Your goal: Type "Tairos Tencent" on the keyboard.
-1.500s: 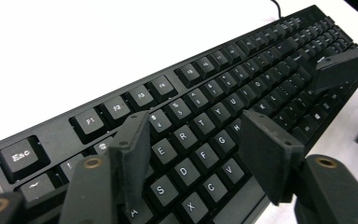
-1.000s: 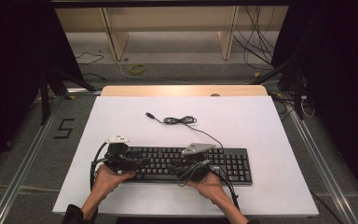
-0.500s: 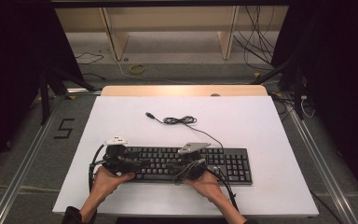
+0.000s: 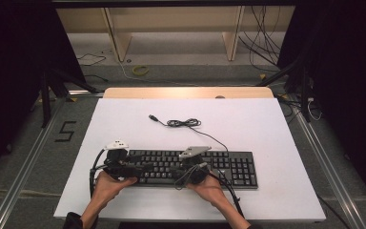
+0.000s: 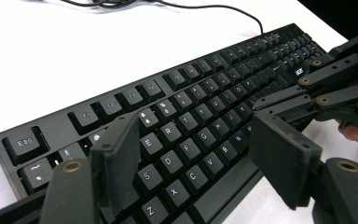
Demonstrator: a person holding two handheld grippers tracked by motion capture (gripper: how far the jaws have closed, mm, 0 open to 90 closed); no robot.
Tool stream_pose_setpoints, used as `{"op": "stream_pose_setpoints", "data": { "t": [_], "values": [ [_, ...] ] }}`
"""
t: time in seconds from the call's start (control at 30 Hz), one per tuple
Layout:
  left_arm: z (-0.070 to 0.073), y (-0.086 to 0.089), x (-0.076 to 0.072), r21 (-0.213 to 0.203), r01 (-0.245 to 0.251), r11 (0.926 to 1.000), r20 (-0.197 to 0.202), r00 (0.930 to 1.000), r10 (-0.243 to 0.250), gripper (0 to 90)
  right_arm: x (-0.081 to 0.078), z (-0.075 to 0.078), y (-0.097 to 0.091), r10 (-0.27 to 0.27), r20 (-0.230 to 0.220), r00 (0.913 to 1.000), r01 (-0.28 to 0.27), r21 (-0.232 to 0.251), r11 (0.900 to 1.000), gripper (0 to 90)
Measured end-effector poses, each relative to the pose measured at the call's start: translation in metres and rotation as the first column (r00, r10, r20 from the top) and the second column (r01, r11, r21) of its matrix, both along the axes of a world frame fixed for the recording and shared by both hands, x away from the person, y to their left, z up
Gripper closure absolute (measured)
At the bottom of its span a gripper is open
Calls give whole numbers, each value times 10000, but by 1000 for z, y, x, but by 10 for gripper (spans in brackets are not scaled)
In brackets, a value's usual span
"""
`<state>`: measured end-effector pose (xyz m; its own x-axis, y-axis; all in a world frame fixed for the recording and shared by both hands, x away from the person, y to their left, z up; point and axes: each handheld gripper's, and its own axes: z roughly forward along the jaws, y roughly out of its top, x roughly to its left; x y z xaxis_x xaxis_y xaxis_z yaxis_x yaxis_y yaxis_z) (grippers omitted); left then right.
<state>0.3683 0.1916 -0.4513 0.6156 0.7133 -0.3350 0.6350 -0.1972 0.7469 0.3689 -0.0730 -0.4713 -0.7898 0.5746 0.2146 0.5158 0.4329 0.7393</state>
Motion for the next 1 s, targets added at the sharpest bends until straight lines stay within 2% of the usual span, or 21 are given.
{"op": "stream_pose_setpoints", "data": {
  "t": [0.5, 1.0],
  "values": [
    [-2, 0, -2, -31, 50, 10000, -20, 10000, -50, 329, 2, -9, 8, 102, 31, 9999, -101, -449, 9989, 892],
    [-2, 1, -1, -13, 24, 10000, -10, 10000, -24, 329, 3, -12, 10, 136, -41, 9999, -138, -539, 9984, 900]
  ]
}}
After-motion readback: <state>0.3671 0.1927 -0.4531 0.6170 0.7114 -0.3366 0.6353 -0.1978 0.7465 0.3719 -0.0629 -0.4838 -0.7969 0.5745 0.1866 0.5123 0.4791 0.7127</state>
